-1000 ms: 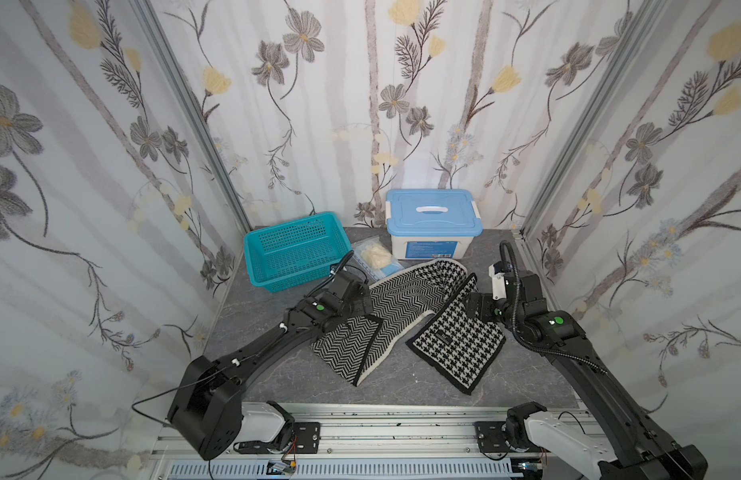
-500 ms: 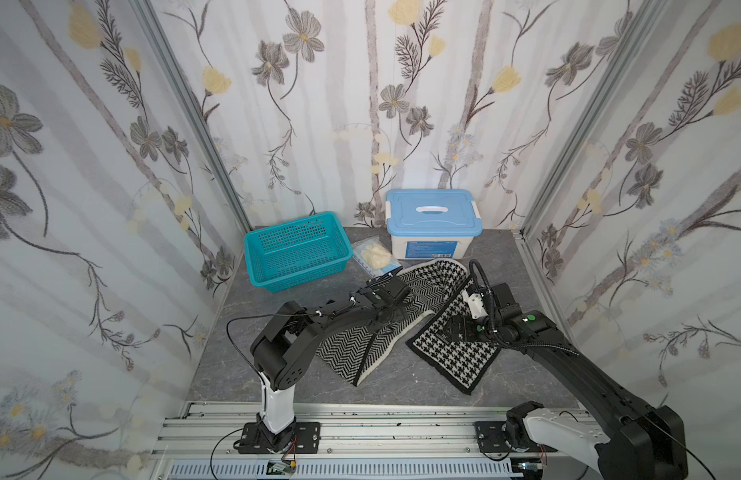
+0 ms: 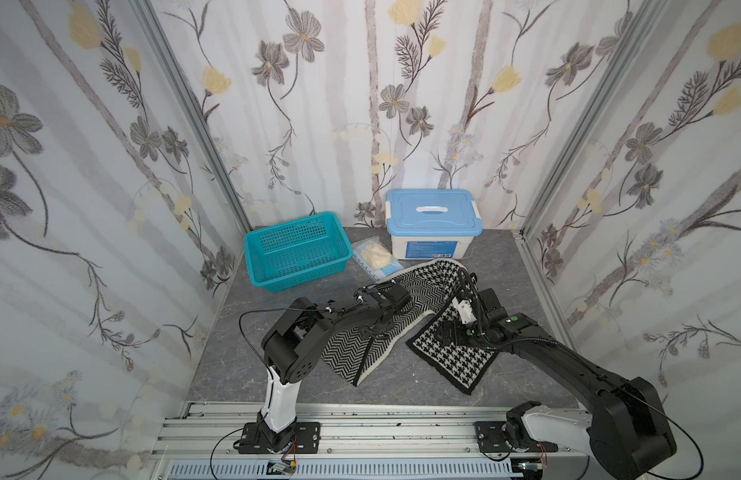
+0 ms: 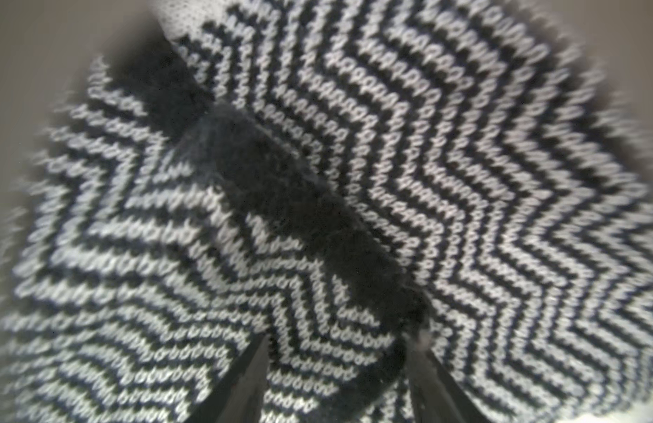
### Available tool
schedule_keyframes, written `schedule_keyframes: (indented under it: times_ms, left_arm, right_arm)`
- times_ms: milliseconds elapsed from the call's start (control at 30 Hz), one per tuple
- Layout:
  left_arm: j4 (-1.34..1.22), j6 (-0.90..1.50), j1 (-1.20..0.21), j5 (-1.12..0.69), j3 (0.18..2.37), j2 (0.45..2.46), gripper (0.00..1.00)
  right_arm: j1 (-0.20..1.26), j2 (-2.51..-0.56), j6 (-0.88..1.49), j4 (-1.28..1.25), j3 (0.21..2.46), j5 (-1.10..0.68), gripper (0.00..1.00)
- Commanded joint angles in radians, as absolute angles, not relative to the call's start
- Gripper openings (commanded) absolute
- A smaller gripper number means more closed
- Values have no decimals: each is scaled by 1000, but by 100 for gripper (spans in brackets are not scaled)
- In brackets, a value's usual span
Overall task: Roll up the scarf and place it into the basket
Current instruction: Flatten out the scarf at the center of the board.
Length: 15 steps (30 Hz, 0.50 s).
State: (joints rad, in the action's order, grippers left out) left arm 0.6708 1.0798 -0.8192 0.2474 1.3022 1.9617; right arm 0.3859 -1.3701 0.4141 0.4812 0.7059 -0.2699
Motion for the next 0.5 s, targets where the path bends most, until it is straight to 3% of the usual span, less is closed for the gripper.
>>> schedule_keyframes:
  times_ms: [0, 133, 200, 267, 467]
  left_arm:
    - [697, 1091, -813, 288, 1299, 1970, 42]
    - [697, 1075, -807, 285, 1290, 1955, 30]
    - [695, 1064, -802, 276, 1284, 1940, 14]
    - [698, 1036, -794, 258, 1282, 1916, 7]
    - [668, 953, -772, 195, 1247, 1857, 15]
  right_arm:
    - [384, -1368, 427, 423, 704, -284, 100]
    - [385, -1407, 431, 433, 718, -263, 100]
    - [383, -1439, 434, 438, 733, -251, 100]
    - [382, -1465, 447, 433, 742, -245, 100]
    - [384, -1513, 487, 399, 733, -239, 100]
